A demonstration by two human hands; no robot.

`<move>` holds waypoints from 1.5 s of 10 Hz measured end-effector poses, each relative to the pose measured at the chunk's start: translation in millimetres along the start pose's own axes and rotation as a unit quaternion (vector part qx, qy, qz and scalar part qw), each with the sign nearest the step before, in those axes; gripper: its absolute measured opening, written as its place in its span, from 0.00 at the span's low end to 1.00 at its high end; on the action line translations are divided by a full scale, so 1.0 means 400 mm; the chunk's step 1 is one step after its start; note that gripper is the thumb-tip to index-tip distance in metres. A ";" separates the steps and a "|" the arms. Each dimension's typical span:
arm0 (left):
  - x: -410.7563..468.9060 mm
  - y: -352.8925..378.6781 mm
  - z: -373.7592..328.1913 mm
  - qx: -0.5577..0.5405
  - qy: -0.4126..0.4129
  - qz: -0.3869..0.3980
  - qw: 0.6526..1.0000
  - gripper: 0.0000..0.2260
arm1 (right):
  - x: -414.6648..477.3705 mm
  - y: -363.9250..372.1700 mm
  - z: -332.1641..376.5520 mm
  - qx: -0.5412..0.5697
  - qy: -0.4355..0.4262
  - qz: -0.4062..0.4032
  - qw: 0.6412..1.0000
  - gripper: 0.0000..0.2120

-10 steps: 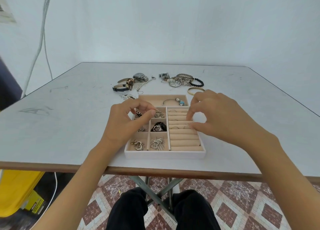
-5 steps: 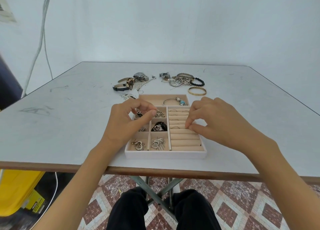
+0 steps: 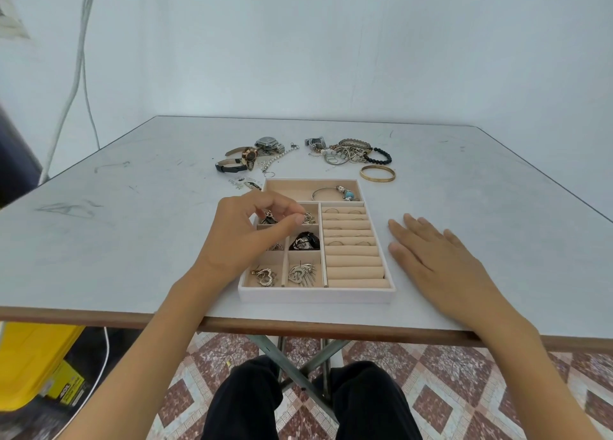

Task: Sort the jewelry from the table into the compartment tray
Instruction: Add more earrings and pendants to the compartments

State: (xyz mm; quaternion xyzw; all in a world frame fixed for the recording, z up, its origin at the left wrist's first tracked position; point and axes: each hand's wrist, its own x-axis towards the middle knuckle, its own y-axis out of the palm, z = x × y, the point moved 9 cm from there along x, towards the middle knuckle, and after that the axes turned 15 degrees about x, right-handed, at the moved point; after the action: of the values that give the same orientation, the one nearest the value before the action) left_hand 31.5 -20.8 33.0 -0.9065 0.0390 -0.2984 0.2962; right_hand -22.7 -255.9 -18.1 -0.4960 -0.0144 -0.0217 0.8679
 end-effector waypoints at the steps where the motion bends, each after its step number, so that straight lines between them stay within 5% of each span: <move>1: 0.004 0.001 -0.013 -0.010 -0.006 0.006 1.000 0.04 | 0.003 0.008 -0.006 -0.024 0.013 0.010 1.000 0.25; 3: 0.016 0.021 -0.090 0.028 0.058 0.062 0.996 0.05 | 0.003 0.008 -0.005 -0.040 0.012 0.006 0.999 0.25; 5: 0.014 0.073 -0.160 0.226 0.210 0.112 0.945 0.07 | 0.003 0.006 -0.004 -0.034 0.008 0.002 0.999 0.25; 7: 0.010 0.089 -0.184 0.283 0.263 0.122 0.914 0.05 | 0.002 0.005 -0.003 -0.033 0.008 0.000 0.999 0.25; 10: 0.003 0.123 -0.199 0.329 0.308 0.163 0.877 0.08 | 0.001 0.003 -0.001 -0.031 0.007 -0.004 0.999 0.25; 15: -0.018 0.103 -0.193 0.347 0.309 0.144 0.874 0.09 | 0.002 0.005 -0.003 -0.030 0.006 -0.002 1.000 0.25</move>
State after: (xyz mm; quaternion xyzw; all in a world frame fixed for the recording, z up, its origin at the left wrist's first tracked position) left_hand -13.4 -92.5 56.0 -0.5913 0.1528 -0.5121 0.6040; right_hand -21.7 -256.0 -20.4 -0.5216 -0.0097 -0.0273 0.8527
